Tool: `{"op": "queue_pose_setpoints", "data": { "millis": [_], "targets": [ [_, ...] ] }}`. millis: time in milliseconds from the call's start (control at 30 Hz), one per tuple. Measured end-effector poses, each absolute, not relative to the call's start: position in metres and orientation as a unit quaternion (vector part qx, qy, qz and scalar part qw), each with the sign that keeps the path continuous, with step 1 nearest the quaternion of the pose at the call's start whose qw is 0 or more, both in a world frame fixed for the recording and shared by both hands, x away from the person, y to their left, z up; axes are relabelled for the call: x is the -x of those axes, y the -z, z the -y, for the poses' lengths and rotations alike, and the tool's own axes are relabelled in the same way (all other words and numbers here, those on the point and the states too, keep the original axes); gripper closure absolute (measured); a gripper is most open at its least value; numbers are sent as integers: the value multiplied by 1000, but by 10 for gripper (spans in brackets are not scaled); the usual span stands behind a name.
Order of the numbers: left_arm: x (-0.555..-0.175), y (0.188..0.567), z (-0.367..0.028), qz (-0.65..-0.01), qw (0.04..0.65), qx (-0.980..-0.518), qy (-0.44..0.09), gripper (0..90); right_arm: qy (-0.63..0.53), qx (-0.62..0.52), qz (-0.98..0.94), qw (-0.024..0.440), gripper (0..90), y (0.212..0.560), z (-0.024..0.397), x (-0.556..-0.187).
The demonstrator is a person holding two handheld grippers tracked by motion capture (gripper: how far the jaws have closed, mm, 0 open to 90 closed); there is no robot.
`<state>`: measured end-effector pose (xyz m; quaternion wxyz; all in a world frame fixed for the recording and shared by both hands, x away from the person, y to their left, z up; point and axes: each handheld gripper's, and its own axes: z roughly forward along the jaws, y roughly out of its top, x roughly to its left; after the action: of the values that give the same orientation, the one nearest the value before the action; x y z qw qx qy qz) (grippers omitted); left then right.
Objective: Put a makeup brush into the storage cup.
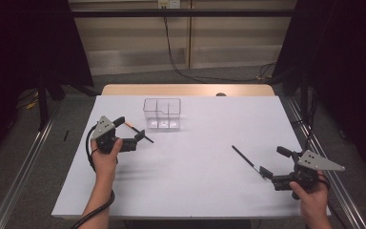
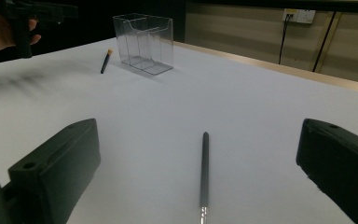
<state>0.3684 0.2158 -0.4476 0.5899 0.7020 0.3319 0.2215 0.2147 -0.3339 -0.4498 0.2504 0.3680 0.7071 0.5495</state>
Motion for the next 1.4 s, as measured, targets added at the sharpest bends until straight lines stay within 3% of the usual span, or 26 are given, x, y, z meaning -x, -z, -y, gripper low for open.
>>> {"op": "queue_pose_setpoints", "data": {
  "millis": [733,1400],
  "targets": [
    [-404,458,-208,-362,569,-702,-229,0,-548,-370,-707,250,0,452,338,-216],
    [-425,456,-205,-412,477,-744,-221,0,-548,-368,-709,249,0,452,338,-217]
  ]
}}
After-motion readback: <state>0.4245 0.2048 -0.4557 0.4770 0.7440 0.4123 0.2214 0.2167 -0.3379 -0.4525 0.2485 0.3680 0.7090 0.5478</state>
